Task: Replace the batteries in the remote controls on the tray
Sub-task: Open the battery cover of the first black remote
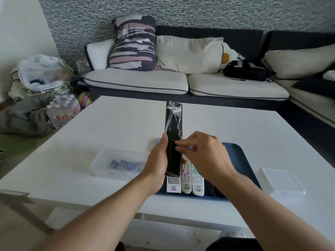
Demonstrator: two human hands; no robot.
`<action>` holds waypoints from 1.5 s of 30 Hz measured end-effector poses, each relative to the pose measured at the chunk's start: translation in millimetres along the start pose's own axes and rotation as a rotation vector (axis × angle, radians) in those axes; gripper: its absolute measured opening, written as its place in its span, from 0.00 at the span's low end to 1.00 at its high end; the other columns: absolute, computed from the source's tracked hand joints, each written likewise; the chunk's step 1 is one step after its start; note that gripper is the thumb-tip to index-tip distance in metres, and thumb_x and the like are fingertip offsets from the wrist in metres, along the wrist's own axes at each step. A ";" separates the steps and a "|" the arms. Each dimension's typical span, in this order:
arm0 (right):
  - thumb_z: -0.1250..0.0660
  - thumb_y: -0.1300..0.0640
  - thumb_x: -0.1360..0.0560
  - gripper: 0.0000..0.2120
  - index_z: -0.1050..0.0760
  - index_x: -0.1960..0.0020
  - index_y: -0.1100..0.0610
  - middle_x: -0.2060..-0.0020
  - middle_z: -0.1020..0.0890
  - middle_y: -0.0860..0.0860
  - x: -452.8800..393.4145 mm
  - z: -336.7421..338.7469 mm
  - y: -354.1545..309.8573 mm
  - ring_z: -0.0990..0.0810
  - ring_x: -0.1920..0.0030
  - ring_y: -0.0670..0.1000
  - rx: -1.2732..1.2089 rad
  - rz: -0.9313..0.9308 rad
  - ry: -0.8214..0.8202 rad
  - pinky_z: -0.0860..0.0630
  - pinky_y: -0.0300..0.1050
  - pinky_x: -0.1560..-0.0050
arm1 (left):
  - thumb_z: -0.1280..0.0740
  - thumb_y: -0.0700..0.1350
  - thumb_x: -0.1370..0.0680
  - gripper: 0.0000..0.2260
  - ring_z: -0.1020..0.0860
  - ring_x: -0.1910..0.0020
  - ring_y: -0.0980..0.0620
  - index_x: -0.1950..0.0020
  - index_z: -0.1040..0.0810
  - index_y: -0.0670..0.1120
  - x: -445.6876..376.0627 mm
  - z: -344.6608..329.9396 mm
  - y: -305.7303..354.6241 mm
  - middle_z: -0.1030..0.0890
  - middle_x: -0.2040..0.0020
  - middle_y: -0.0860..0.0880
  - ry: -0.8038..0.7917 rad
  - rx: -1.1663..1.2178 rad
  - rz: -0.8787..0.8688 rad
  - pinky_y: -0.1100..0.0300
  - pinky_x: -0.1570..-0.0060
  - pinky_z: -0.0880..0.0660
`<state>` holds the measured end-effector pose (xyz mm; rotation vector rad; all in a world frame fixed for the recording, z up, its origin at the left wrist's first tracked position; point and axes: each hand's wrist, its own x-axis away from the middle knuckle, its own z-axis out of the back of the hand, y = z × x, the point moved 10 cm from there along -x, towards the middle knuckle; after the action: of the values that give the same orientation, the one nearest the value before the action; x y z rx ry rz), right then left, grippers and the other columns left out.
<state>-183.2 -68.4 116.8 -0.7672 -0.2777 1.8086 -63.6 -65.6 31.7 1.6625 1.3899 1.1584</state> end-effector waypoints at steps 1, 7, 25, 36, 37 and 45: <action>0.29 0.43 0.24 0.06 0.16 0.48 0.37 0.60 0.21 0.36 0.8 -0.4 0.6 0.24 0.59 0.38 -0.007 0.001 0.009 0.31 0.36 0.64 | 0.47 0.60 0.16 0.26 0.17 0.61 0.46 0.34 0.25 0.41 -1.2 1.1 -1.3 0.15 0.50 0.40 0.005 0.000 0.002 0.55 0.63 0.21; 0.27 0.45 0.26 0.06 0.15 0.49 0.39 0.59 0.20 0.38 -0.2 -3.7 2.7 0.23 0.60 0.41 -0.088 -0.018 0.038 0.25 0.43 0.60 | 0.46 0.60 0.16 0.25 0.18 0.63 0.45 0.36 0.23 0.41 -2.3 4.0 -3.6 0.15 0.55 0.42 0.009 -0.007 0.000 0.53 0.63 0.20; 0.24 0.57 0.27 0.08 0.22 0.51 0.50 0.64 0.16 0.50 11.4 -33.2 7.3 0.17 0.68 0.47 -0.313 -0.146 -0.398 0.24 0.41 0.67 | 0.48 0.65 0.18 0.25 0.15 0.52 0.47 0.44 0.18 0.52 -8.5 39.0 1.7 0.14 0.52 0.50 0.132 -0.438 -0.107 0.46 0.48 0.20; 0.24 0.58 0.29 0.07 0.21 0.59 0.49 0.63 0.16 0.46 80.5 -89.3 81.8 0.17 0.65 0.47 0.031 -0.371 -0.567 0.18 0.41 0.61 | 0.42 0.69 0.24 0.25 0.15 0.54 0.40 0.41 0.21 0.51 -5.1 48.3 -8.2 0.13 0.49 0.46 0.169 -0.329 -0.023 0.35 0.45 0.21; 0.23 0.57 0.29 0.07 0.20 0.60 0.49 0.63 0.17 0.45 83.9 -90.4 85.9 0.18 0.64 0.47 0.051 -0.375 -0.555 0.18 0.42 0.60 | 0.42 0.66 0.20 0.23 0.16 0.59 0.41 0.40 0.22 0.49 -3.6 45.3 -8.0 0.13 0.50 0.45 0.148 -0.314 -0.022 0.36 0.47 0.20; 0.21 0.46 0.31 0.07 0.16 0.56 0.46 0.66 0.19 0.41 103.2 -90.6 108.1 0.20 0.63 0.42 0.131 -0.404 -0.501 0.29 0.34 0.66 | 0.45 0.57 0.15 0.23 0.19 0.68 0.44 0.40 0.23 0.38 -0.2 36.7 -11.3 0.14 0.55 0.42 0.102 -0.126 0.044 0.49 0.64 0.18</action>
<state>-228.7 -30.7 -47.6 -0.1365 -0.5891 1.5854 -34.0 -61.8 7.6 1.5715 1.3190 1.3441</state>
